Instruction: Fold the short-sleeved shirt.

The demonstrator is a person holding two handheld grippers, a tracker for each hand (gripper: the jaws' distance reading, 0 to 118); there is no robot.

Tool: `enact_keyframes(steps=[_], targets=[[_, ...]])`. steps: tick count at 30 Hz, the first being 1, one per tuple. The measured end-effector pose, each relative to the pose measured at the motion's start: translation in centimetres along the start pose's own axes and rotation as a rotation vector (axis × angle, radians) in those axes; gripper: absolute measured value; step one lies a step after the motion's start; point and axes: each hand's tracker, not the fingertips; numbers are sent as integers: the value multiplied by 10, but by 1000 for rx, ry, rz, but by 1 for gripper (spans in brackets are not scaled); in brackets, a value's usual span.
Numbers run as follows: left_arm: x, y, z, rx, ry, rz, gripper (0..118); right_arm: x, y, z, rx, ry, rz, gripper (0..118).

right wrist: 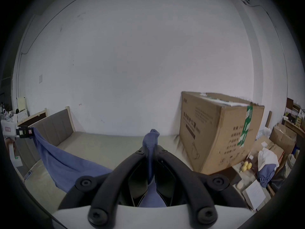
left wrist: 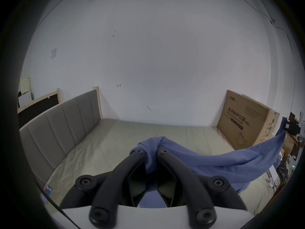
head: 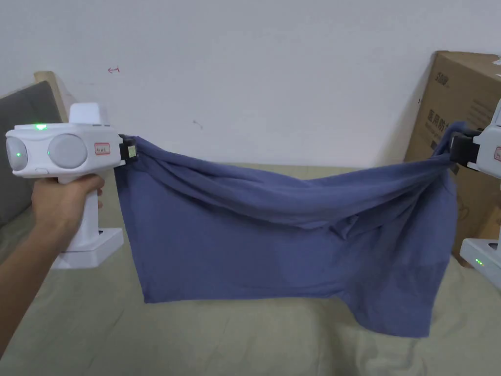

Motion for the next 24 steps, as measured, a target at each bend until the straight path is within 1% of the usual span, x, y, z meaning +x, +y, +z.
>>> enact_keyframes(steps=[4, 6, 7, 12, 16, 20, 24], targets=[[2, 28, -21, 14, 51, -41, 7, -1, 21, -19, 40, -12, 10, 3], [2, 38, -34, 11, 64, -49, 7, -2, 26, -29, 56, -19, 34, 4], [-4, 44, -49, 6, 74, -47, 7, -4, 27, -34, 58, -20, 40, 3], [-3, 47, -85, -14, 107, -77, 7, -10, 17, -64, 49, -19, 40, 3], [-4, 27, -115, -59, 119, -91, 7, -20, -10, -90, 7, -18, 41, 3], [-7, -10, -137, -141, 126, -88, 7, -20, -50, -118, -58, -16, 8, 4], [-12, -56, -150, -207, 124, -77, 7, -24, -95, -130, -137, -21, -20, 4]])
